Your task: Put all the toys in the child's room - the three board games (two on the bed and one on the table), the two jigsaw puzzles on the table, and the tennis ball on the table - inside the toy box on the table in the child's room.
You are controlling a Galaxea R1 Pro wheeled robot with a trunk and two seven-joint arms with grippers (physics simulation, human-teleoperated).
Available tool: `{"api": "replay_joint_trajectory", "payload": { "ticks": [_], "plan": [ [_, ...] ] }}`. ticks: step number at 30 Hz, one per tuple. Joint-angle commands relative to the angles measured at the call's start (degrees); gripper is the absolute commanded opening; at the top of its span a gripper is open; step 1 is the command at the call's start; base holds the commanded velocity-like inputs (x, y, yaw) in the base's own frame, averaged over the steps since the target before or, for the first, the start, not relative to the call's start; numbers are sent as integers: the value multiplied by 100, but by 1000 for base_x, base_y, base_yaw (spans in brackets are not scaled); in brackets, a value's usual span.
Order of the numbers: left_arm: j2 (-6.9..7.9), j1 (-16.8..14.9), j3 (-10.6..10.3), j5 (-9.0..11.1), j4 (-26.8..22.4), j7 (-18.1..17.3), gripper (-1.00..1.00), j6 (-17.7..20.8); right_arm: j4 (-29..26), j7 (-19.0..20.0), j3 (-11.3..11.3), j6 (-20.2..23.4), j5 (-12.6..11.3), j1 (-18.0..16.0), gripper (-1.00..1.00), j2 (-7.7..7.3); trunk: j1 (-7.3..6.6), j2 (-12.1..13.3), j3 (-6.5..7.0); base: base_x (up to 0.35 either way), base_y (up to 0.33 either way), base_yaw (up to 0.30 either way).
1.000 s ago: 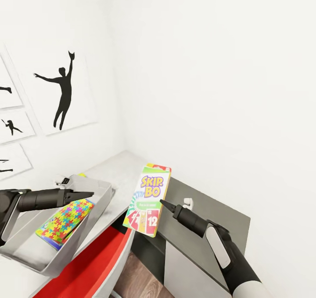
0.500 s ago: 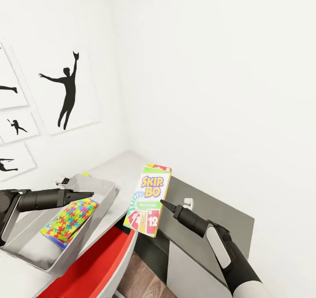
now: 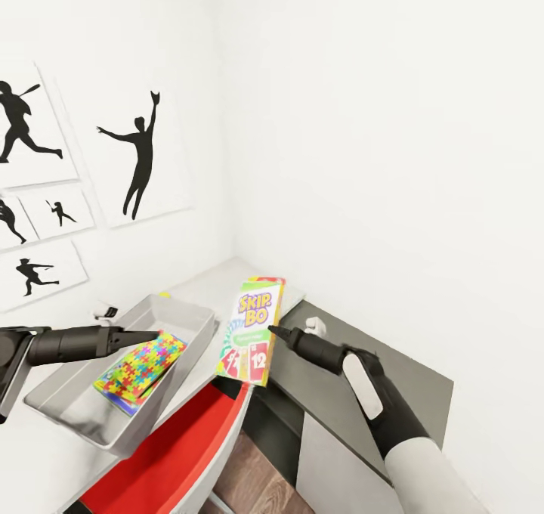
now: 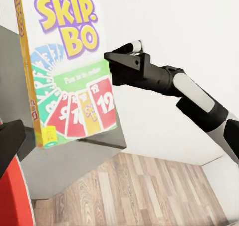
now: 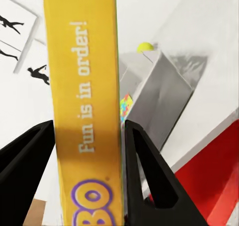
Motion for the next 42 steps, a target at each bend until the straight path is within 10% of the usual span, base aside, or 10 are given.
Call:
{"api": "replay_joint_trajectory", "payload": {
  "ticks": [1,12,42],
  "plan": [
    [25,-5,-1,-2,5,-23,100,60,-1,-190,10,151,-59,-138,-100,58,3,-14,-14,-2,1,4],
    [130,-5,223,1,41,-23,100,60,393,-713,-5,299,-115,-1052,-100,410,3,-14,-14,0,60,1],
    [133,109,508,-11,51,-23,100,61,445,-1054,2,290,-120,-1109,-100,441,3,-14,1,-68,39,41]
  ]
}}
